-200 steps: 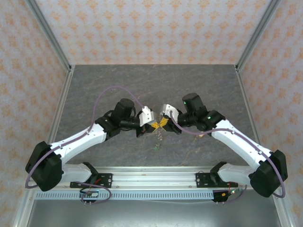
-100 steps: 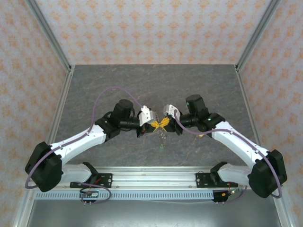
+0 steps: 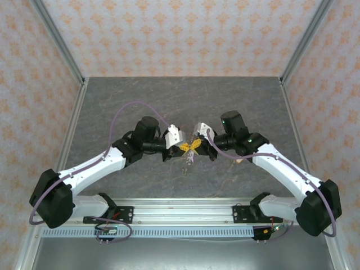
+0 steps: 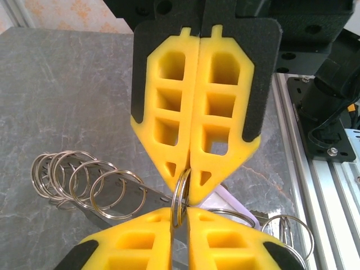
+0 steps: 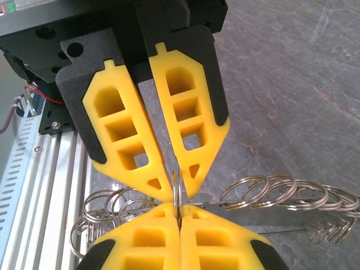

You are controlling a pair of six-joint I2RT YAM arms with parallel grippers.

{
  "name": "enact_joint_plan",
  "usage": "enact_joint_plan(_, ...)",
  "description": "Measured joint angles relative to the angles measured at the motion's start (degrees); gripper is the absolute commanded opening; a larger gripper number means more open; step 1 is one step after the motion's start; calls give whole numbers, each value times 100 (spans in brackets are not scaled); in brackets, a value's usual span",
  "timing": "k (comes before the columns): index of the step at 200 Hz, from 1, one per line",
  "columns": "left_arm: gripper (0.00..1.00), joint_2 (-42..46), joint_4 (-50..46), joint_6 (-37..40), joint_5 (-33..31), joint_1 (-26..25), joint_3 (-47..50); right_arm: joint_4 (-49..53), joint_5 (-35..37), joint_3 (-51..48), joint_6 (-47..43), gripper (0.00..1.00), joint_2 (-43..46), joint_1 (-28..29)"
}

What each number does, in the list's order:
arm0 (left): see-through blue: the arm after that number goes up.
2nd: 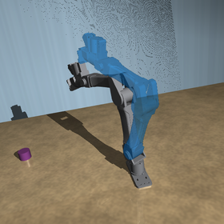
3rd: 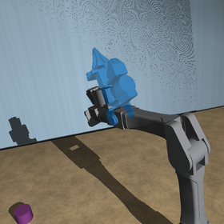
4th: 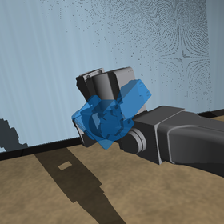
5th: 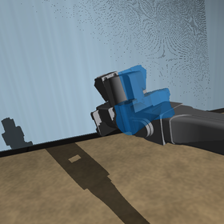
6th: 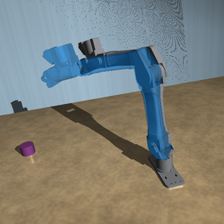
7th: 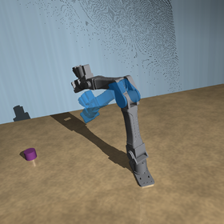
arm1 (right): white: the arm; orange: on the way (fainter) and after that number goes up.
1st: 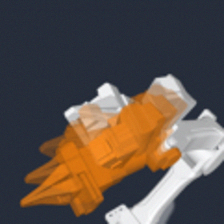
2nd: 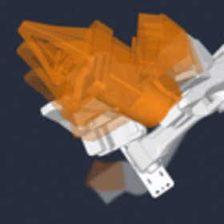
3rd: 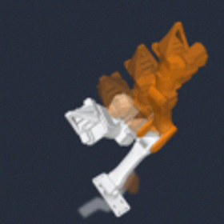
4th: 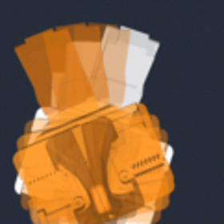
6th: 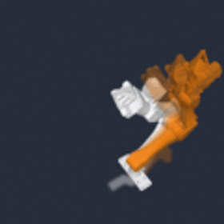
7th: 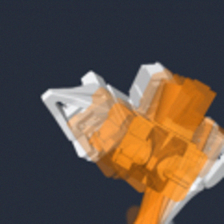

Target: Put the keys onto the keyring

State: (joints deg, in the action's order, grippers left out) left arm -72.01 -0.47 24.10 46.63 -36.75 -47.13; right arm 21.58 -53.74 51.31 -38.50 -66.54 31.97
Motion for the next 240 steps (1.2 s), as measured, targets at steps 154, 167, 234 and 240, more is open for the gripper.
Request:
enact_joint_plan(154, 0, -116, -564, 378, -44, -39, -195, 1169, 1005, 739, -479, 12, -358, 463)
enact_joint_plan(167, 0, -116, -509, 313, -37, -39, -190, 1051, 999, 695, -461, 14, -321, 433)
enact_joint_plan(234, 0, -109, -157, 59, 87, -37, -66, 522, 651, 291, -162, 12, 0, 203)
enact_joint_plan(240, 0, -109, -125, 31, 103, -39, -50, 492, 621, 278, -151, 12, 4, 199)
